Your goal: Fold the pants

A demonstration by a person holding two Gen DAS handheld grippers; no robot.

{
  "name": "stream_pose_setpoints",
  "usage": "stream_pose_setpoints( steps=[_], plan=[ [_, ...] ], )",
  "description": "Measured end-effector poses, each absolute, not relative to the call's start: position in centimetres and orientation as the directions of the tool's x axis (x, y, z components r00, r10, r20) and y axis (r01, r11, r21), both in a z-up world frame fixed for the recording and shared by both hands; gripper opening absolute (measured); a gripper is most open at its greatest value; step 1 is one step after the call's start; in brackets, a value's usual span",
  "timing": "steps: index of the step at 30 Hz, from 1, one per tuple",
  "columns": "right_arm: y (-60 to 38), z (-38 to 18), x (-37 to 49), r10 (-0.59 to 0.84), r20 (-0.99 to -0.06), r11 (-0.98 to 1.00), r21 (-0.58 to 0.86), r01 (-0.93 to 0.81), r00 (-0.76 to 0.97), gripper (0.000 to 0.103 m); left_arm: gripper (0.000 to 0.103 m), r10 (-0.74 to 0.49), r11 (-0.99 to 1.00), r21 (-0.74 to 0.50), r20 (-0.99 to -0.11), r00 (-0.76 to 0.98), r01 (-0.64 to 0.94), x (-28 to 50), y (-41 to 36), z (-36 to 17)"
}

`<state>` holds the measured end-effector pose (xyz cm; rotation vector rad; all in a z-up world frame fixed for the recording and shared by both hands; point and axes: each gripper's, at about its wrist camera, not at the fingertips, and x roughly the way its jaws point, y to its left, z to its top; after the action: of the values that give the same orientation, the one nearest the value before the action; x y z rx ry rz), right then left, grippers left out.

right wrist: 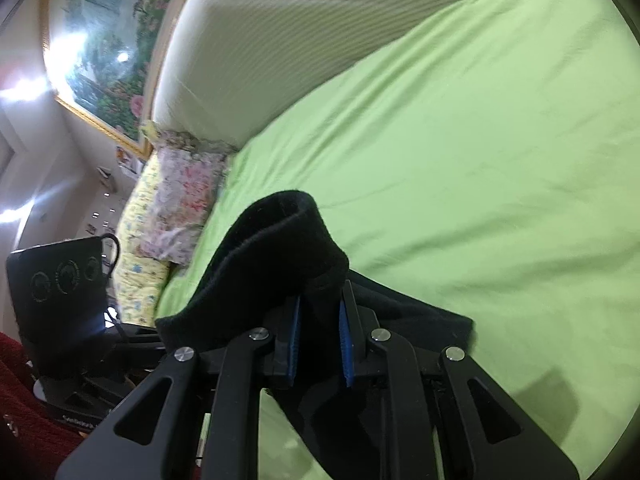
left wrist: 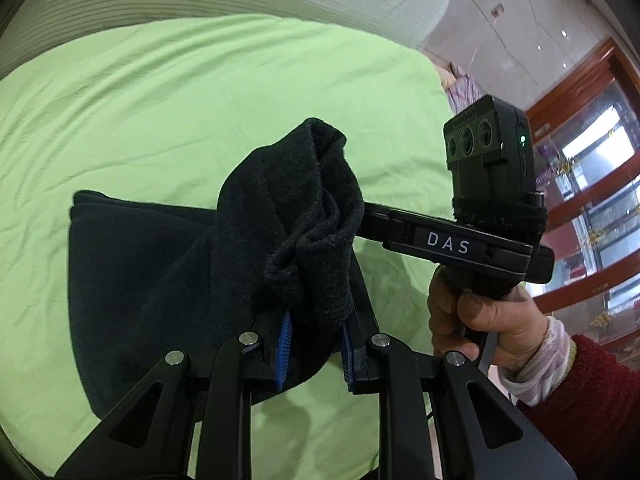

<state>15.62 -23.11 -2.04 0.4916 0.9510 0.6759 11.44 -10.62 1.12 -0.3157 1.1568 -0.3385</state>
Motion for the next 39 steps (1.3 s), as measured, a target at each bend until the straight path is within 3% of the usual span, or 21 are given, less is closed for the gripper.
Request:
stream_pose_setpoints(
  steps=[4, 8, 12, 15, 17, 26, 39],
  plan=[
    [-23.8, -2.4, 15.3, 0.676, -0.607, 0.730, 0.630, -0.266, 0.418, 0.020, 0.026, -0.440, 0.897, -0.427, -0.834, 0.333, 0.116, 11.9, -11.0, 0.3],
    [-25.1, -2.5, 14.5, 0.624, -0.635, 0.766, 0.611, -0.198, 0.456, 0.020, 0.042, -0.474, 0.880, -0.457, -0.831, 0.292, 0.127, 12.6, -11.7, -0.8],
    [-26.9, -2.3, 13.4, 0.568, -0.640, 0.783, 0.613, -0.102, 0.517, 0.022, 0.045, -0.488, 0.873, -0.468, -0.827, 0.278, 0.141, 13.0, -11.9, -1.2],
    [-28.3, -1.9, 12.4, 0.532, -0.635, 0.781, 0.623, -0.036, 0.560, 0.032, 0.050, -0.501, 0.865, -0.480, -0.819, 0.279, 0.146, 13.2, -11.5, -1.0],
    [-28.9, -1.6, 11.8, 0.516, -0.629, 0.777, 0.630, -0.008, 0.581, 0.050, 0.053, -0.515, 0.857, -0.494, -0.810, 0.281, 0.147, 13.4, -11.3, -0.9],
    [-27.8, 1.2, 10.5, 0.445, -0.624, 0.799, 0.601, 0.030, 0.642, 0.073, 0.062, -0.530, 0.845, -0.519, -0.785, 0.321, 0.127, 13.2, -9.3, 0.8],
    [-23.4, 3.4, 10.6, 0.280, -0.708, 0.880, 0.459, 0.121, 0.648, 0.082, 0.071, -0.426, 0.860, -0.503, -0.804, 0.415, -0.092, 13.3, -1.2, 0.0]
  ],
)
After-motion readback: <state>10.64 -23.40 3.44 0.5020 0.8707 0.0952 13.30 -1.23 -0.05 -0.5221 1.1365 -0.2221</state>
